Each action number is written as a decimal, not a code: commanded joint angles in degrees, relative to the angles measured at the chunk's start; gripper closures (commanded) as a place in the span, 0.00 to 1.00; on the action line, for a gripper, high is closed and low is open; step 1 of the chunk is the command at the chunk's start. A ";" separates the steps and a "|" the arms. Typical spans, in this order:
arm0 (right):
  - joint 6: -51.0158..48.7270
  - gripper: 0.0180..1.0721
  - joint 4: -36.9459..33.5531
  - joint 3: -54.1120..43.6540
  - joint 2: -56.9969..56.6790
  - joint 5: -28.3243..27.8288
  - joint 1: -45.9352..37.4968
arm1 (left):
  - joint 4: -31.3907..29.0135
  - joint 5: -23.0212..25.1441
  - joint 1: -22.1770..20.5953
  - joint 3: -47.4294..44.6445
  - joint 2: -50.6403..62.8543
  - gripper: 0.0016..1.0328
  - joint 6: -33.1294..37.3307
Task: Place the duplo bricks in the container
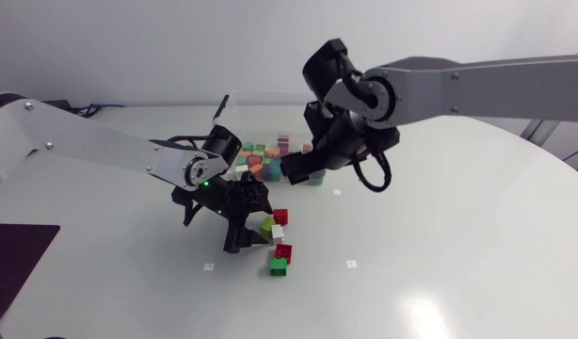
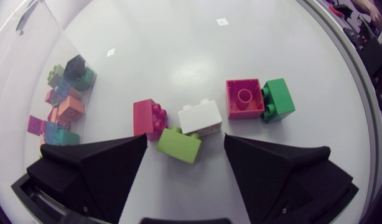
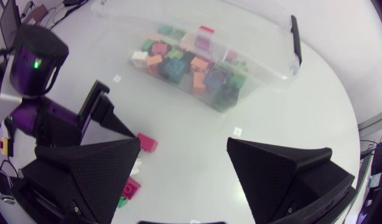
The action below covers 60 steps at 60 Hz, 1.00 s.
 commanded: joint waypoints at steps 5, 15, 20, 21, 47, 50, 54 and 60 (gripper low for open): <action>1.31 0.05 1.70 -5.47 -2.87 -0.93 1.25 | -3.31 0.57 -0.61 3.96 3.31 0.23 4.75; 2.01 0.05 2.93 -9.25 -4.62 -2.43 1.34 | -6.74 0.57 -0.87 6.07 4.54 0.40 7.92; 3.07 0.05 3.90 -11.09 -4.62 -2.95 1.34 | -7.62 0.66 -0.69 5.98 4.27 0.53 8.71; 3.24 0.05 3.99 -11.35 -4.62 -3.13 1.42 | -7.79 0.57 -0.69 5.98 4.18 0.57 8.80; 7.46 0.05 3.46 -5.20 6.28 -3.22 3.53 | -10.34 0.66 2.73 -1.05 -5.13 0.86 8.36; 7.55 0.05 3.28 -3.97 7.68 -3.22 3.62 | -10.26 0.66 3.61 -2.46 -7.33 0.86 7.57; 7.73 0.05 3.11 -2.21 9.53 -3.22 3.71 | -10.08 0.66 4.58 -3.25 -9.35 0.86 6.51; 7.90 0.05 2.05 0.60 12.43 -3.22 3.62 | -9.02 0.66 6.42 -3.60 -12.08 0.86 3.44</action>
